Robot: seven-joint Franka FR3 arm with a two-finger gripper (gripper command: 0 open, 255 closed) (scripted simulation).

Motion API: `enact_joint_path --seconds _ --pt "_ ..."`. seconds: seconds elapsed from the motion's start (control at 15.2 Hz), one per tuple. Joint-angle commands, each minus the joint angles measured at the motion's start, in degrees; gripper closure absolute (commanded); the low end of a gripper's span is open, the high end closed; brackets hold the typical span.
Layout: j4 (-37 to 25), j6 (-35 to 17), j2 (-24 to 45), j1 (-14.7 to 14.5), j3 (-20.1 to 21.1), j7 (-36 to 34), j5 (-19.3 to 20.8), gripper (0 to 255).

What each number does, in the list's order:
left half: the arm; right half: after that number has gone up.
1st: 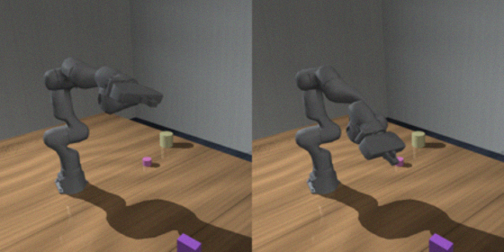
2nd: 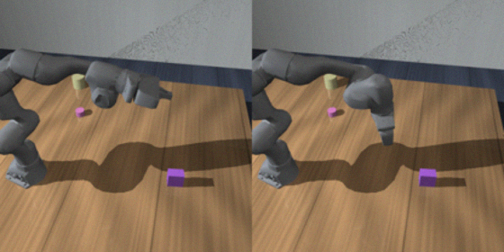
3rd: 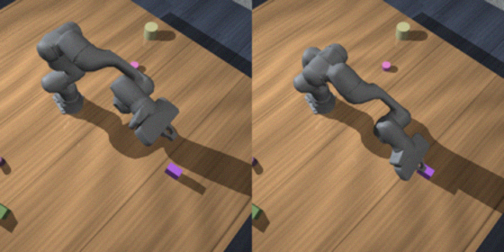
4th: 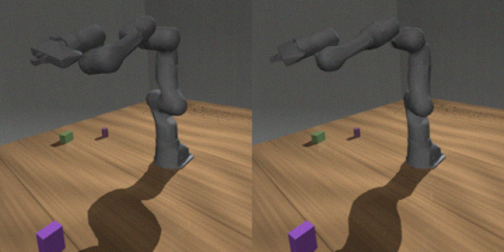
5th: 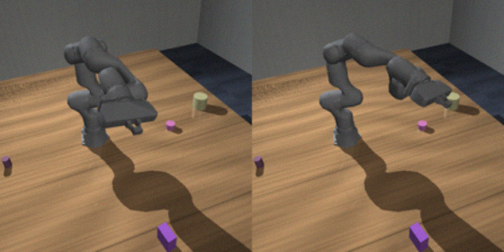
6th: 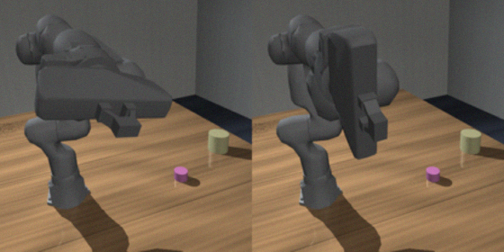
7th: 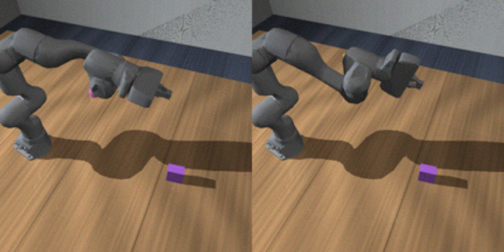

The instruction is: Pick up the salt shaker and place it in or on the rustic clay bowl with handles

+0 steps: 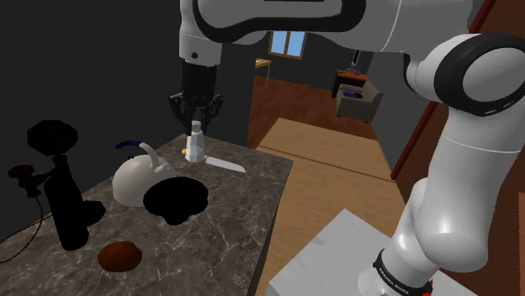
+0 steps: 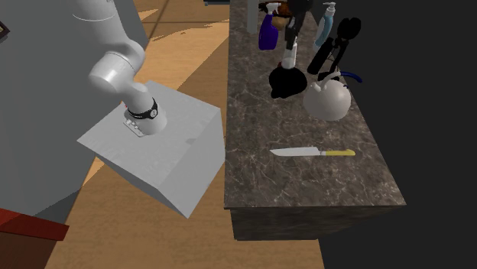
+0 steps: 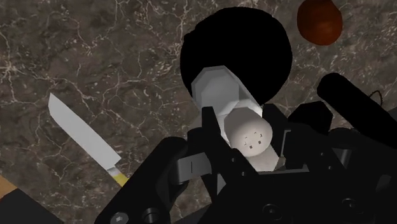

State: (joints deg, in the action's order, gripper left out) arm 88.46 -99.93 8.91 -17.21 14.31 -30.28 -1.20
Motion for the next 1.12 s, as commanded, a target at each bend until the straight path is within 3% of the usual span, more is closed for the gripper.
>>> enact_joint_path --seconds 0.0,0.2,1.06 --pt "-4.88 1.5 3.37 -1.74 0.97 -2.78 1.13 255" --pt "-13.0 4.12 8.93 -4.63 2.02 -6.4 3.06 255" --pt "-1.42 -6.39 7.85 -4.06 1.79 -5.95 2.71 255"
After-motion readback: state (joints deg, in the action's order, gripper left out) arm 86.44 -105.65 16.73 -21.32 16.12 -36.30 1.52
